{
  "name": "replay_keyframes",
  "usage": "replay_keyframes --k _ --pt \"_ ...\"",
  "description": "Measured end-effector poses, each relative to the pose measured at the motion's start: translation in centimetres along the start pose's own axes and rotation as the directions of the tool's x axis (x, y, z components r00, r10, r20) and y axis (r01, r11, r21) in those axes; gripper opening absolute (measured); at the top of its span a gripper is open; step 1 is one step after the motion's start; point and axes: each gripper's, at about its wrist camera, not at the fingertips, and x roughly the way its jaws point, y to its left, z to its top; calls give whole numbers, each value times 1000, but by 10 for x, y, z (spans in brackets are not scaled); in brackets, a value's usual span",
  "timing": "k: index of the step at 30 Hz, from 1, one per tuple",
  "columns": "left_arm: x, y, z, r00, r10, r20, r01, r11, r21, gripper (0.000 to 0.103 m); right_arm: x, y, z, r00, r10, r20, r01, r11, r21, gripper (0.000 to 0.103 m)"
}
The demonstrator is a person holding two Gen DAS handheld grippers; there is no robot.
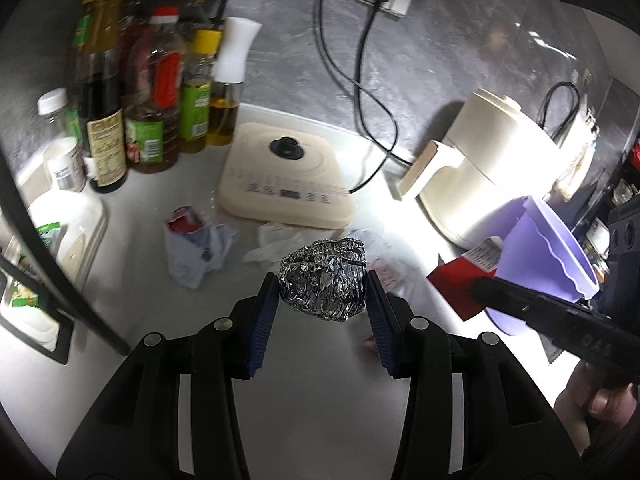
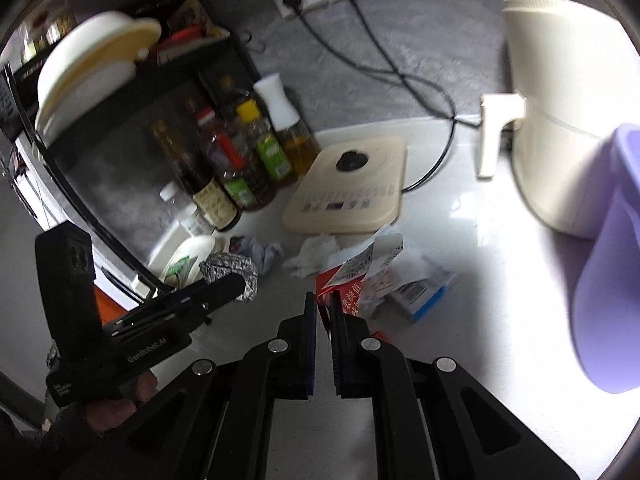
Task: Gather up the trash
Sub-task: 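Carry the foil ball and red carton to the bucket and release both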
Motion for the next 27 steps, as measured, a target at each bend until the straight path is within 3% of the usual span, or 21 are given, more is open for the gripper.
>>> replay_keyframes --k 11,19,27 --pt "9 -65 10 998 -64 12 63 996 65 44 -72 -42 18 989 -49 137 45 999 31 7" --pt "15 -124 21 992 -122 17 119 984 134 44 -133 -78 30 964 -110 244 99 993 60 8" --pt "17 -181 29 981 -191 24 183 963 197 44 -173 -130 32 942 -175 288 143 981 129 8"
